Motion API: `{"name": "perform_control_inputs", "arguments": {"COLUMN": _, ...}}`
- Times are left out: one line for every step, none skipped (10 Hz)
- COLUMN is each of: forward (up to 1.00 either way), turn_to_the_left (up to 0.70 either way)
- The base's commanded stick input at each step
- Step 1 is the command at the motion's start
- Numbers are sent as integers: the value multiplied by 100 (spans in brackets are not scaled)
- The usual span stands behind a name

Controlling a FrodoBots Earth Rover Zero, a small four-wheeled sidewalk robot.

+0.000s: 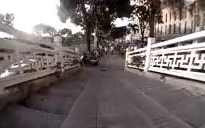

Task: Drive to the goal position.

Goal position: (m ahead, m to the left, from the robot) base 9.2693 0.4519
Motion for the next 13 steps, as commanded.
{"name": "perform_control_inputs", "arguments": {"forward": 45, "turn_to_the_left": 0}}
{"name": "perform_control_inputs", "arguments": {"forward": 45, "turn_to_the_left": 0}}
{"name": "perform_control_inputs", "arguments": {"forward": 45, "turn_to_the_left": 0}}
{"name": "perform_control_inputs", "arguments": {"forward": 45, "turn_to_the_left": 0}}
{"name": "perform_control_inputs", "arguments": {"forward": 45, "turn_to_the_left": 0}}
{"name": "perform_control_inputs", "arguments": {"forward": 45, "turn_to_the_left": 0}}
{"name": "perform_control_inputs", "arguments": {"forward": 45, "turn_to_the_left": 0}}
{"name": "perform_control_inputs", "arguments": {"forward": 45, "turn_to_the_left": 0}}
{"name": "perform_control_inputs", "arguments": {"forward": 45, "turn_to_the_left": 0}}
{"name": "perform_control_inputs", "arguments": {"forward": 45, "turn_to_the_left": 0}}
{"name": "perform_control_inputs", "arguments": {"forward": 45, "turn_to_the_left": 0}}
{"name": "perform_control_inputs", "arguments": {"forward": 45, "turn_to_the_left": 0}}
{"name": "perform_control_inputs", "arguments": {"forward": 45, "turn_to_the_left": 0}}
